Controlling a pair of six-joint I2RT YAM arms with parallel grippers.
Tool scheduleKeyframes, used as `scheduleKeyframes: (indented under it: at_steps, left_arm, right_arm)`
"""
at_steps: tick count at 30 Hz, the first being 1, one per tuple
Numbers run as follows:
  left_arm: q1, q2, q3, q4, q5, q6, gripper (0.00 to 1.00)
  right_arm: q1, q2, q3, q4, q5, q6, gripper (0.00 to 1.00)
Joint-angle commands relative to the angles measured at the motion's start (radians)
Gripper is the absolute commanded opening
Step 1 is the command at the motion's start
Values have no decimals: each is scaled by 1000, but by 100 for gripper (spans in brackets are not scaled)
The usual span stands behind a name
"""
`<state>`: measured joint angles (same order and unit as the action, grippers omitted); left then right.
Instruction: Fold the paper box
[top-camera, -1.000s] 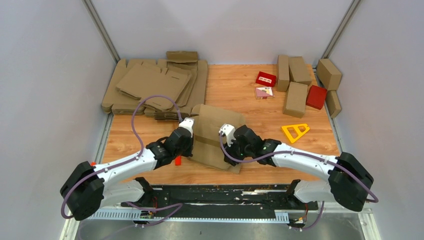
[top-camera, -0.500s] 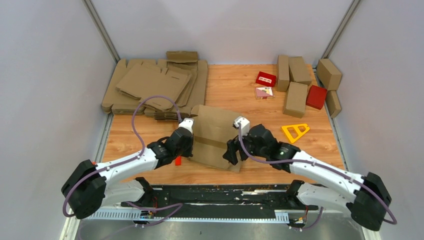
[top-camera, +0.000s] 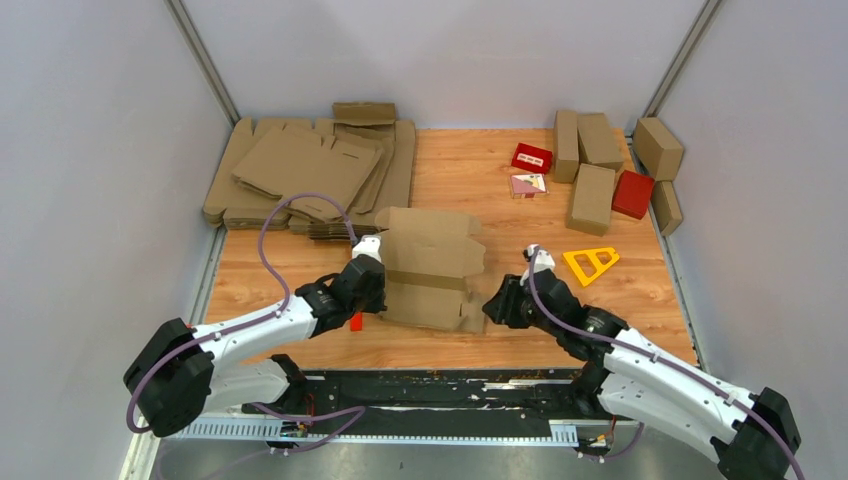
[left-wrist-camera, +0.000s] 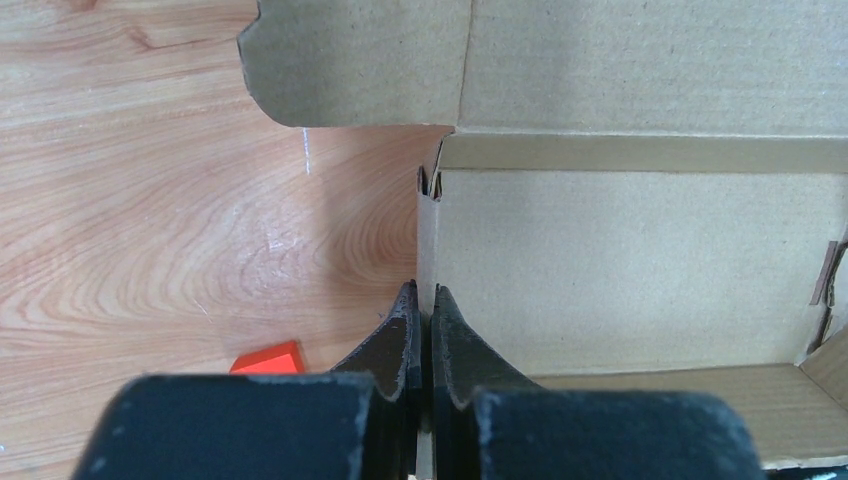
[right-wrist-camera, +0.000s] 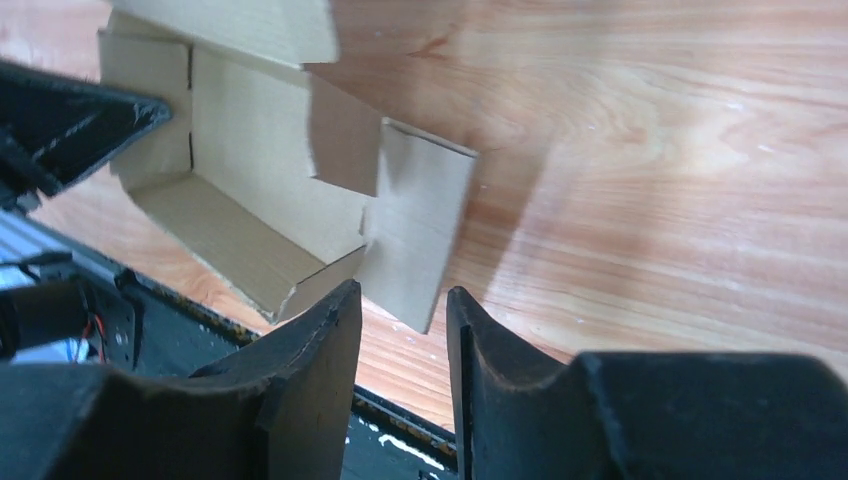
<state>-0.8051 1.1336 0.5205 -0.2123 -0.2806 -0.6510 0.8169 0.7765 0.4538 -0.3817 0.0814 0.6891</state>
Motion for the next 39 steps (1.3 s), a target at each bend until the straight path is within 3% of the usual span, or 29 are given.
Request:
scheduleKeyframes:
  at_steps: [1,3,7,10,11,14,21,24,30,34,39]
  left_arm:
    - [1,-25,7,32,-31,-62,0]
    - [1,-32,-4,44,-34,-85,0]
    - [1,-61,-45,100,-58,-145,0]
    - [-1,-84,-74,139,-85,-174,0]
    - [-2,-93,-82,151,-102,-179,0]
    - [-6,-121,-108,175,-168,-183,0]
    - [-12,-163,-149,254,-328,-188,0]
    - [-20,-163,-152,298,-372,-169,0]
    - [-52,-169,-158,350,-475,-141,0]
    - [-63,-165,-157,365,-496,-121,0]
    - [-80,-155,-161,379,-526,-115,0]
  right_arm:
    - [-12,-57,-35,0,177,332,40]
    - [-14,-60,-54,19,227,466,42]
    - [-16,-27,-55,147,215,582,50]
    - [-18,13,-42,145,231,723,71]
    - [-22,17,-47,160,229,762,72]
    - [-24,10,-58,222,235,843,71]
    - [-24,65,50,75,259,969,67]
    - [-28,124,67,125,226,1009,66]
    - [-53,247,147,176,191,1035,66]
    - [-71,294,165,225,173,1044,58]
    - [-78,344,194,241,149,1041,60]
